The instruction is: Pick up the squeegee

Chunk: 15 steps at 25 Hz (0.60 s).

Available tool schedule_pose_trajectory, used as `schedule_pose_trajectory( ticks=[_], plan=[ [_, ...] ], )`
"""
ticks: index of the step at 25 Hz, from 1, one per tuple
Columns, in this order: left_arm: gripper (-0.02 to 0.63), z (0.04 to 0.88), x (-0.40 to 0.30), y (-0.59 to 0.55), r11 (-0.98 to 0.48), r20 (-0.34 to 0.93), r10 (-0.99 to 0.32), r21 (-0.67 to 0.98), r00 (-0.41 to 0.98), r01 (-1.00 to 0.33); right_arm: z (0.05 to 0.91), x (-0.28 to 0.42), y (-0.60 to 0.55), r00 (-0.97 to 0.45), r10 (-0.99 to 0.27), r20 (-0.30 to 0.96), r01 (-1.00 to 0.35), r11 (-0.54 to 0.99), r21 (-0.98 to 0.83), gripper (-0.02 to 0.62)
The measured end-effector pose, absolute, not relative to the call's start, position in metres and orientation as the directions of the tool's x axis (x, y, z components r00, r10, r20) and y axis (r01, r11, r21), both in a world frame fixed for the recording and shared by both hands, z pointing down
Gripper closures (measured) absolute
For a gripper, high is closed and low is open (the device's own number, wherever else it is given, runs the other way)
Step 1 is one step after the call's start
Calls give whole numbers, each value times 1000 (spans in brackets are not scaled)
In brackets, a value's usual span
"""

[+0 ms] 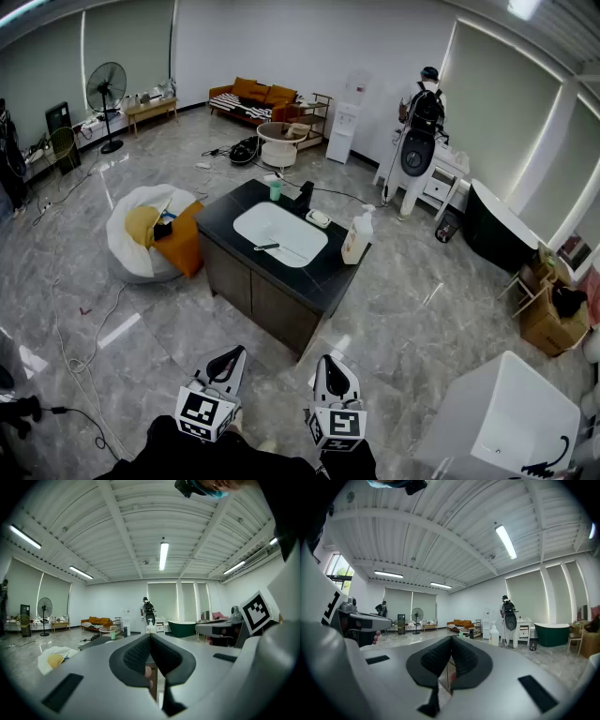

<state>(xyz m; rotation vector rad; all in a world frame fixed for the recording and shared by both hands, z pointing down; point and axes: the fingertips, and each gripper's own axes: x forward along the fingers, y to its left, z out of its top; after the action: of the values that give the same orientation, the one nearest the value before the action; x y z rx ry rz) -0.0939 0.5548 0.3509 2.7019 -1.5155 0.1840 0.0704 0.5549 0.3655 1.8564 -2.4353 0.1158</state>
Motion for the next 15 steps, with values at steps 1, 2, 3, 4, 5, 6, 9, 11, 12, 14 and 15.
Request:
schedule_pose_trajectory(
  ticks=[1, 2, 3, 4, 5, 6, 9, 11, 12, 14, 15],
  plan=[
    [583, 351, -93, 555, -522, 122, -848, -25, 516, -852, 366, 71, 555, -265, -958, 108, -964, 264, -16, 580],
    [583, 352, -92, 555, -522, 122, -848, -26, 516, -852, 367, 72, 554, -265, -958, 109, -964, 265, -18, 580],
    [583, 352, -90, 554, -522, 123, -848, -26, 516, -852, 367, 73, 554, -265, -958, 110, -964, 265, -21, 578],
    [583, 352, -90, 554, -522, 124, -848, -26, 516, -852, 367, 74, 553, -265, -958, 110, -964, 264, -23, 578],
    [583, 352, -89, 553, -522, 126, -848, -26, 515, -853, 366, 74, 553, -265, -958, 110, -964, 264, -25, 578],
    [583, 352, -88, 552, -521, 127, -848, -26, 514, -853, 365, 75, 552, -264, -958, 110, -965, 263, -27, 578],
    [583, 352, -84, 550, -521, 128, -849, -28, 513, -853, 365, 79, 550, -263, -958, 112, -965, 262, -25, 578],
    [583, 353, -81, 549, -520, 129, -849, -27, 513, -853, 367, 83, 550, -266, -957, 114, -964, 265, -17, 578],
    [583, 354, -79, 548, -520, 129, -849, -27, 513, -854, 369, 85, 549, -266, -957, 115, -964, 266, -14, 578],
    [583, 355, -77, 545, -520, 130, -849, -28, 513, -854, 371, 87, 545, -266, -957, 116, -964, 265, -21, 578],
    [583, 355, -76, 541, -519, 131, -849, -30, 511, -854, 371, 88, 542, -267, -957, 117, -964, 265, -28, 578]
  ],
)
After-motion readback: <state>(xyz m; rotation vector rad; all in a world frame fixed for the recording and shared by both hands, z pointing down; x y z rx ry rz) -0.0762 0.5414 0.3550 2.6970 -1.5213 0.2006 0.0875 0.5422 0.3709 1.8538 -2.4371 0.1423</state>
